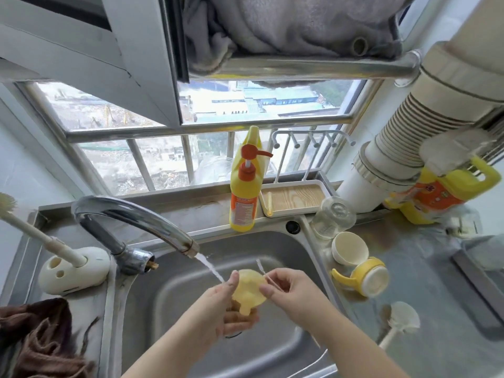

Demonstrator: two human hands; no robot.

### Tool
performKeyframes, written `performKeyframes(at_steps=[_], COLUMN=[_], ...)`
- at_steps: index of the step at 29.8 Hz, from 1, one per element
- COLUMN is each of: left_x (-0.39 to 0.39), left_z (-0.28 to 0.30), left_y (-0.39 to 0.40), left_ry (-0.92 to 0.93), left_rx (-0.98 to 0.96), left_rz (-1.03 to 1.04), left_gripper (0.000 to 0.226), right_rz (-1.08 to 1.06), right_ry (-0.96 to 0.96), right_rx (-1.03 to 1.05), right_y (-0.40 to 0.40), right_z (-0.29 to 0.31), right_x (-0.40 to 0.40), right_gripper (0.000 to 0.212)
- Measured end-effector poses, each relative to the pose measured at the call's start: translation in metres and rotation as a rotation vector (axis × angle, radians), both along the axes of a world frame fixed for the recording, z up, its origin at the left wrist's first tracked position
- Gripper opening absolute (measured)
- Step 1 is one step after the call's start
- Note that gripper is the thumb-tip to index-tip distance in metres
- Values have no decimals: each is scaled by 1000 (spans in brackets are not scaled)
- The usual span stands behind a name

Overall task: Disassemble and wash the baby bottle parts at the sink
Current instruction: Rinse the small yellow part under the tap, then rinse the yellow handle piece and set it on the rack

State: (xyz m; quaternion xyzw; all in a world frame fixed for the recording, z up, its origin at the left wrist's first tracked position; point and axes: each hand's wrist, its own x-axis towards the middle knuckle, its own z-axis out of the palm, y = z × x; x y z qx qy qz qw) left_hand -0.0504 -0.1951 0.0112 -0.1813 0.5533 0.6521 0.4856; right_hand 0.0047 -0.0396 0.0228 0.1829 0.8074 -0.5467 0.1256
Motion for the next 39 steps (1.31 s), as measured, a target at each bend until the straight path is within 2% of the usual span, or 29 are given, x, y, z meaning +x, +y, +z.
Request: performKeyframes(at_steps=[2,5,7,12,16,19,24,30,35,39], left_x=[5,13,11,-8,-36,-62,-96,-108,-105,-89], left_z=[-6,-12,-16,-23,-26,-35,-50,-56,-59,-54], left_y=[10,29,51,111,158,190,222,228,225,217], left_ry=[28,169,196,161,114,56,11,111,87,142], left_rx=[47,61,45,63,88,135,56,-145,-184,-219], left_rz=[-22,-81,-14,196,330,475,690,687,648,507], left_gripper=[31,13,10,10,16,21,33,34,27,23], right_rz=[-90,-188,-211,-186,-194,-186,-89,-70,-62,-99], right_ry=[-20,-52,-57,-64,-7,38,68,51,51,62], right_rx=[5,32,37,27,102,105,94,52,60,54], right_y=[17,40,55,101,138,162,182,188,187,190], right_z=[-3,-10,-13,-15,-9,0,10,1,-1,6], right_x=[5,7,2,-26,-46,-58,-66,-67,-63,-54], right_gripper=[15,15,18,14,33,34,34,27,22,12])
